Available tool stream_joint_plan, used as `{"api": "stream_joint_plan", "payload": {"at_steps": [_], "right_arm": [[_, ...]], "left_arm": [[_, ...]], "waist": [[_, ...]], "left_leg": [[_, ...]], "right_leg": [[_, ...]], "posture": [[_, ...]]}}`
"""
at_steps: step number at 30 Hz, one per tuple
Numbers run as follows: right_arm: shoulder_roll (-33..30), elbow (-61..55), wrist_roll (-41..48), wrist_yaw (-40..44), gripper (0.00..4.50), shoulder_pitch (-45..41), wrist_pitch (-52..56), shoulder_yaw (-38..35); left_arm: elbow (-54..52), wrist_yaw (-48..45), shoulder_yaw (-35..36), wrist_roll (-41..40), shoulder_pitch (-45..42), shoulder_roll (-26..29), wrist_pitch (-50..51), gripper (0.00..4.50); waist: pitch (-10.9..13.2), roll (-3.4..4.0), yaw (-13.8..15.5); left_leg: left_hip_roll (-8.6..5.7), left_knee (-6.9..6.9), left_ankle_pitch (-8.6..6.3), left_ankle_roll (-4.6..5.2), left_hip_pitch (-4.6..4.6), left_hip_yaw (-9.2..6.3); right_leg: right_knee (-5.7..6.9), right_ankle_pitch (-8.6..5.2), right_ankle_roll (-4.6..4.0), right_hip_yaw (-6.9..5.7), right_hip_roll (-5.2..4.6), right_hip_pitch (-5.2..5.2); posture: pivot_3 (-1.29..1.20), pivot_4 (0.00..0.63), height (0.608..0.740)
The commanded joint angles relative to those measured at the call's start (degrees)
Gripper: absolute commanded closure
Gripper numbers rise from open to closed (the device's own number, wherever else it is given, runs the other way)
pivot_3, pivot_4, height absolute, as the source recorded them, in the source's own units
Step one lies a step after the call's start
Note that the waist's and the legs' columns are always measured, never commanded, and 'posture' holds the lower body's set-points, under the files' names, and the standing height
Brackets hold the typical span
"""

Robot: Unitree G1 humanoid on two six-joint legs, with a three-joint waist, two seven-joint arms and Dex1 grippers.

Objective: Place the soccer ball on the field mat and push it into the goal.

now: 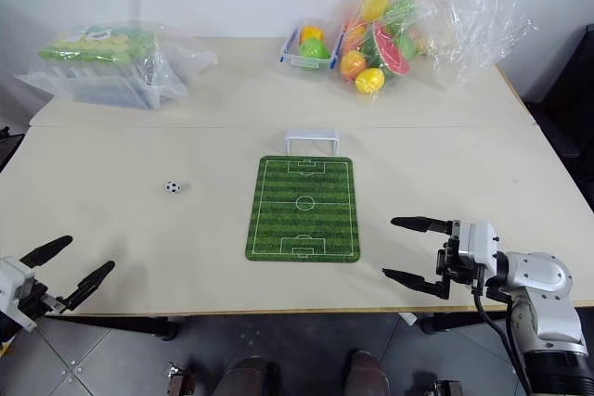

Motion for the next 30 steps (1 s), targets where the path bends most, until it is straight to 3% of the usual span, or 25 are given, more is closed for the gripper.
{"api": "stream_joint_plan", "payload": {"at_steps": [1,6,13,17,21,30], "right_arm": [[0.25,-2.16,1.25,0.41,0.0,0.92,0.24,-0.02],[5.27,-7.71,5.93,-6.09,0.0,1.24,3.2,-1.56],[13.11,-12.46,8.15,-19.94,0.0,-2.23,4.36,-4.01],[12.94,-13.06,7.18,-19.89,0.0,-0.98,3.82,-3.49],[12.39,-12.81,6.37,-18.96,0.0,0.19,3.37,-3.1],[12.47,-12.06,5.59,-18.14,0.0,0.44,2.87,-2.81]], "left_arm": [[-2.17,-1.56,1.54,-6.37,0.2,1.14,7.43,0.03],[-0.91,-0.48,5.11,-12.22,-1.26,0.02,13.35,0.03],[0.57,7.85,5.49,-10.94,-3.89,-7.22,12.13,0.03],[-4.5,13.65,0.44,-8.96,-9.29,-9.95,15.27,0.03],[-6.57,15.6,-6.21,-6.85,-17.62,-8.7,20.39,0.03],[10.79,16.3,-18.2,2.72,-40.62,-6.84,23.44,0.03]], "waist": [[0.0,0.0,-0.01],[0.0,0.0,-0.02],[-0.01,-0.02,-0.02],[-0.07,-0.11,0.91],[-0.15,-0.26,1.65],[-0.17,-0.28,0.37]], "left_leg": [[0.0,0.0,0.0,0.0,0.0,0.0],[0.1,0.0,-0.01,-0.02,0.01,0.04],[0.1,0.02,-0.01,-0.02,-0.02,0.38],[0.13,0.02,0.0,-0.03,-0.08,0.43],[0.11,0.13,0.01,-0.01,-0.1,0.45],[0.12,0.07,0.02,-0.03,-0.04,0.64]], "right_leg": [[0.0,0.0,0.0,0.01,0.01,-0.01],[0.04,0.01,-0.02,0.08,0.09,-0.06],[0.21,0.05,-0.07,0.45,0.1,-0.37],[0.29,0.05,-0.09,0.5,0.17,-0.49],[0.32,0.12,-0.14,0.56,0.17,-0.47],[0.33,0.13,-0.13,0.7,0.26,-0.57]], "posture": [[0.0,0.15,0.74],[0.0,0.15,0.74],[0.0,0.15,0.74],[0.0,0.15,0.74],[0.0,0.15,0.74],[0.0,0.15,0.74]]}}
